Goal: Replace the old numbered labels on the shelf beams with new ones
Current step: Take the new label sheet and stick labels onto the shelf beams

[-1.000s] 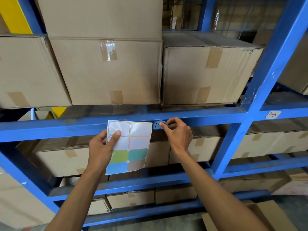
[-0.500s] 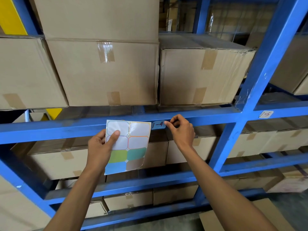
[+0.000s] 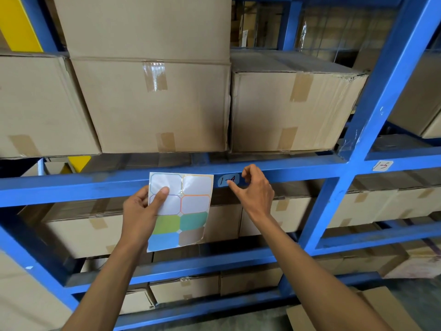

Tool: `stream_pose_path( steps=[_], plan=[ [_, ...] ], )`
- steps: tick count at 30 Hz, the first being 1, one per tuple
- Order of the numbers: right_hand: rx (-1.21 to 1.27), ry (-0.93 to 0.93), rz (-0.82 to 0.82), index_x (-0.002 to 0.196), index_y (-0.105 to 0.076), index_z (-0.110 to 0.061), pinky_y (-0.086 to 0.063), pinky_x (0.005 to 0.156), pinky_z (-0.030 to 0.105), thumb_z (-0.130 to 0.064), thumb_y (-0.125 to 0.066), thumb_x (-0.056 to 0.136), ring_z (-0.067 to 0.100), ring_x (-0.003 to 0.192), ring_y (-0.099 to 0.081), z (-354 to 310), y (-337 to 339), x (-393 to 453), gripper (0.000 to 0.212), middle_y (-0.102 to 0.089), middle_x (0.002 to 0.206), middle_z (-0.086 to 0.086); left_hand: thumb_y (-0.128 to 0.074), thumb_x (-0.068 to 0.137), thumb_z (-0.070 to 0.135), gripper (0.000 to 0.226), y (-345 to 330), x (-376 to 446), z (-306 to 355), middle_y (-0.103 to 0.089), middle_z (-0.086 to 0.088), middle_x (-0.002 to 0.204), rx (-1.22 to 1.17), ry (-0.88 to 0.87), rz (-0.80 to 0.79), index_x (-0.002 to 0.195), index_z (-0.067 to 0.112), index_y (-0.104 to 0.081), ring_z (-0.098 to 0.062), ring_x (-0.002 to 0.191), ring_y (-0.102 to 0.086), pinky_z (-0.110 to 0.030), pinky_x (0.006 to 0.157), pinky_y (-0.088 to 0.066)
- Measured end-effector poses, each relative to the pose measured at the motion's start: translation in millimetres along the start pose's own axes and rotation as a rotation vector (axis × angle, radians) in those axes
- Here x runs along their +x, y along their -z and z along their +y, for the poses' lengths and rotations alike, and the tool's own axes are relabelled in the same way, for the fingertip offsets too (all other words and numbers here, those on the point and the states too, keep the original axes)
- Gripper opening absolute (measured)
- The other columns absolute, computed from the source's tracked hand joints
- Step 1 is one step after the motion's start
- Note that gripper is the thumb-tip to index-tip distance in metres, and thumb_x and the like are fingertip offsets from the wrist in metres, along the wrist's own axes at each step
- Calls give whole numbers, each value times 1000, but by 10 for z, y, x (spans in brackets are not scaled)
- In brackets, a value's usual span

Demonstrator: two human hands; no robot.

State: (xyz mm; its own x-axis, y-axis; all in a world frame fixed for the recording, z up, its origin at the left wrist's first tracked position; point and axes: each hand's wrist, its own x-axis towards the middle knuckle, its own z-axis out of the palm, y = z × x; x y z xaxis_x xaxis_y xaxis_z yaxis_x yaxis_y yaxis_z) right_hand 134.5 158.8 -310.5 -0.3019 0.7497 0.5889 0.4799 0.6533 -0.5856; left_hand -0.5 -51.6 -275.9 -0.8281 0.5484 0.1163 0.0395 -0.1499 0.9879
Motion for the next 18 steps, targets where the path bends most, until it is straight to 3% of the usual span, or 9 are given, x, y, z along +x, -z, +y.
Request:
stream_pose_path(
  steps=[5, 8, 12, 18],
  plan=[
    [26, -4, 9, 90, -45, -23, -37, 60, 26, -51, -81, 68, 13, 81, -49, -150, -82, 68, 50, -46, 90, -6, -67, 90, 24, 14, 56, 6, -18, -77, -6, 94, 8, 14, 9, 102, 18, -71, -22, 79, -73, -29, 60, -61],
    [30, -20, 0, 87, -44, -24, -41, 59, 28, -56, -78, 69, 14, 80, -49, -139, -114, 88, 50, -47, 89, -5, -67, 90, 23, 16, 69, -5, -22, -77, -7, 93, 3, 22, 17, 104, 15, -71, -25, 79, -73, -30, 58, -61],
    [50, -46, -12, 84, -47, -24, -46, 62, 30, -60, -75, 70, 14, 80, -51, -124, -114, 116, 48, -50, 88, -5, -68, 90, 23, 21, 63, -4, -42, -76, -14, 98, 19, 36, 18, 107, 11, -71, -30, 83, -73, -40, 70, -62],
    [-18, -49, -56, 79, -45, -27, -43, 61, 29, -61, -76, 69, 13, 80, -50, -147, -66, 151, 48, -50, 87, -6, -66, 92, 21, 18, -20, -59, -46, -74, -10, 91, 22, 48, 5, 106, 12, -71, -22, 72, -69, -28, 57, -61]
  ],
)
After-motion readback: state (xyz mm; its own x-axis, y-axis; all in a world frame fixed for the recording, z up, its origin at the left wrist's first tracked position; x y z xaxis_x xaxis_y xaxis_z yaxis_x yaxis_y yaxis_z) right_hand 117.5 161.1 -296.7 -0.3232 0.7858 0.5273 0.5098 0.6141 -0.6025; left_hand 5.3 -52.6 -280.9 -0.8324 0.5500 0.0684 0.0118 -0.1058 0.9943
